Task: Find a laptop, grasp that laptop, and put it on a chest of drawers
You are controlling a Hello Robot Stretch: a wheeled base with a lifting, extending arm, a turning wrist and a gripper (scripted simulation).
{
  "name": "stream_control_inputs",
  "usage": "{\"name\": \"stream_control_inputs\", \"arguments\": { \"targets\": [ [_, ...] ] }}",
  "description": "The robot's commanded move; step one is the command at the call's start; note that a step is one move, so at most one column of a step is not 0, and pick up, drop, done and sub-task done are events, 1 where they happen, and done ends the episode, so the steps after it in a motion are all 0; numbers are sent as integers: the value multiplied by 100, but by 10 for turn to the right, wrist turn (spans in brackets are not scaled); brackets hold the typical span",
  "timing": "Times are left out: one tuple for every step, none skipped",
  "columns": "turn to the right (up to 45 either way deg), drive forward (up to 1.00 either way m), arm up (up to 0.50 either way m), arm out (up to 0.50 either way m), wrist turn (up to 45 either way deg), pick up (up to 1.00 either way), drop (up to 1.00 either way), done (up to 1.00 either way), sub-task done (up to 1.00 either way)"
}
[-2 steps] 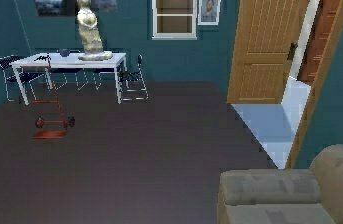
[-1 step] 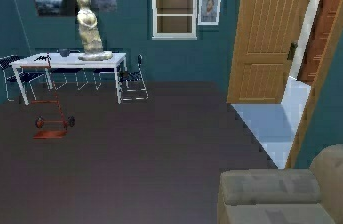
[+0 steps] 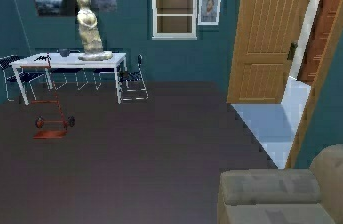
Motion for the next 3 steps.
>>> {"name": "stream_control_inputs", "arguments": {
  "targets": [
    [0, 0, 0, 0, 450, 0, 0, 0, 0],
    [0, 0, 0, 0, 450, 0, 0, 0, 0],
    [0, 0, 0, 0, 330, 0, 0, 0, 0]
  ]
}}
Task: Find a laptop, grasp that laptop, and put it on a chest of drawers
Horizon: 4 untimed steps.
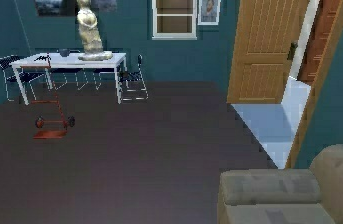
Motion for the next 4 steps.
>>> {"name": "stream_control_inputs", "arguments": {
  "targets": [
    [0, 0, -30, 0, 0, 0, 0, 0, 0],
    [0, 0, 0, 0, 0, 100, 0, 0, 0],
    [0, 0, 10, 0, 0, 0, 0, 0, 0],
    [0, 0, 50, 0, 0, 0, 0, 0, 0]
  ]
}}
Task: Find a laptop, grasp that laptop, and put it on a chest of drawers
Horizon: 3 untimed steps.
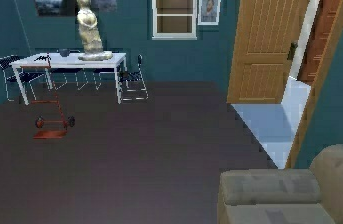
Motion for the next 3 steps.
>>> {"name": "stream_control_inputs", "arguments": {
  "targets": [
    [0, 0, 14, 0, 0, 0, 0, 0, 0],
    [0, 0, 0, 0, -450, 0, 0, 0, 0],
    [0, 0, 0, 0, -450, 0, 0, 0, 0]
  ]
}}
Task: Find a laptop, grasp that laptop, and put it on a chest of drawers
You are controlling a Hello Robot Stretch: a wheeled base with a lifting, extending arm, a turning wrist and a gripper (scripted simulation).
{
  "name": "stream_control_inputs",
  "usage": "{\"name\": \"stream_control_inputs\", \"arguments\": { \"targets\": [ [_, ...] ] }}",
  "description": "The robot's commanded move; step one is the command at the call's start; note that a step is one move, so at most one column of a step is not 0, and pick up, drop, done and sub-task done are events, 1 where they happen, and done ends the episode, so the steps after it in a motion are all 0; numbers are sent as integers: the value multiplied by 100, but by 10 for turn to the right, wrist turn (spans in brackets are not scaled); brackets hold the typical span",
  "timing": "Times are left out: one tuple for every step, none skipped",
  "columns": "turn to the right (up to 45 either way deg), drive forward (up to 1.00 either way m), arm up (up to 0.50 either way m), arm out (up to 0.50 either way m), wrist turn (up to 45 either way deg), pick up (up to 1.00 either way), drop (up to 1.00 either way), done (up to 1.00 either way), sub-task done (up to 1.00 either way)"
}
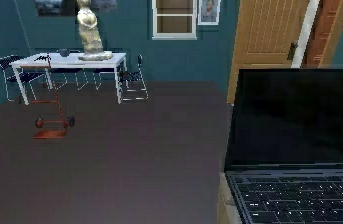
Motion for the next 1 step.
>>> {"name": "stream_control_inputs", "arguments": {
  "targets": [
    [0, 0, 0, 0, -270, 0, 0, 0, 0]
  ]
}}
